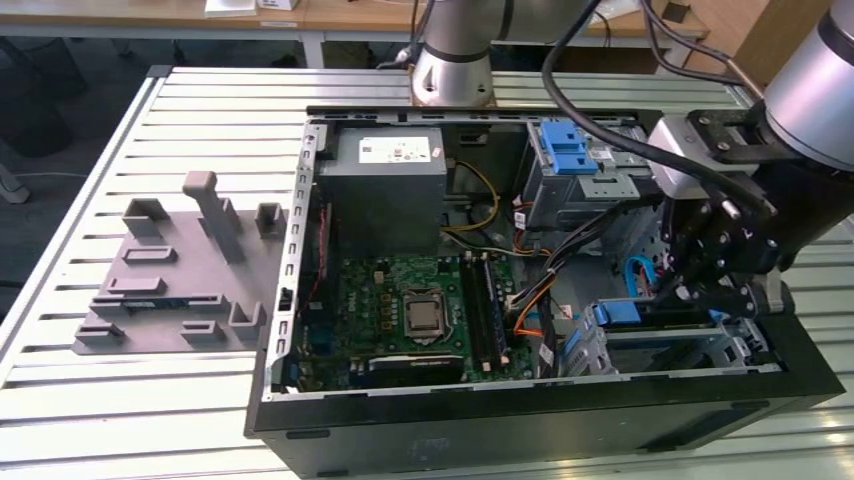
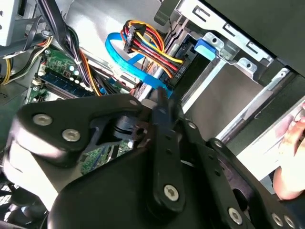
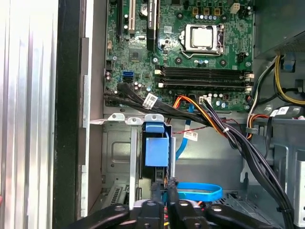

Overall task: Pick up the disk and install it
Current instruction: 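Insert the second disk wire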

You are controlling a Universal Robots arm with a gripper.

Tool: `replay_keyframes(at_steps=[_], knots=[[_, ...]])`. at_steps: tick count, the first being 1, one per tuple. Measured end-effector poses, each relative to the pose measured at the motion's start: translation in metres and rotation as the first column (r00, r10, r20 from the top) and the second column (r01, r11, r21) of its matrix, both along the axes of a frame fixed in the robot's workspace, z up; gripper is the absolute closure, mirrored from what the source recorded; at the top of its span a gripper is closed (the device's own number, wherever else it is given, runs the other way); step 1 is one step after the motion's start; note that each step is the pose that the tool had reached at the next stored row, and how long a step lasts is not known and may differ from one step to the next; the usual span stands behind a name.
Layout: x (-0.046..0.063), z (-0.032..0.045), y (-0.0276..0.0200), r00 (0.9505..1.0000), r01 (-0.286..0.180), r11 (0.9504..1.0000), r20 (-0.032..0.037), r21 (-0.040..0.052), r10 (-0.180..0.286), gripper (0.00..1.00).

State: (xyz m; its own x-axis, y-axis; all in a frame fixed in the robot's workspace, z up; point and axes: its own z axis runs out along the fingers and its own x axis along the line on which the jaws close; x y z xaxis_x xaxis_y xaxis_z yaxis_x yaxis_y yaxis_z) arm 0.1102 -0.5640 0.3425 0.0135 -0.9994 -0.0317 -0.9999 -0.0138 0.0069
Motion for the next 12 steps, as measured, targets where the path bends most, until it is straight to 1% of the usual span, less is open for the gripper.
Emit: replay_keyframes(at_steps=[1, 2, 3, 12], knots=[[0.0000, 0.0007, 0.0000, 1.0000, 0.000, 1.0000, 0.0000, 0.0002, 0.000, 0.84], [0.0000, 0.0011, 0.0000, 1.0000, 0.000, 1.0000, 0.0000, 0.0003, 0.000, 0.84], [0.0000, 0.0013, 0.0000, 1.0000, 0.000, 1.0000, 0.0000, 0.0004, 0.000, 0.89], [0.0000, 0.0033, 0.0000, 1.0000, 0.000, 1.0000, 0.0000, 0.0003, 0.000, 0.89]])
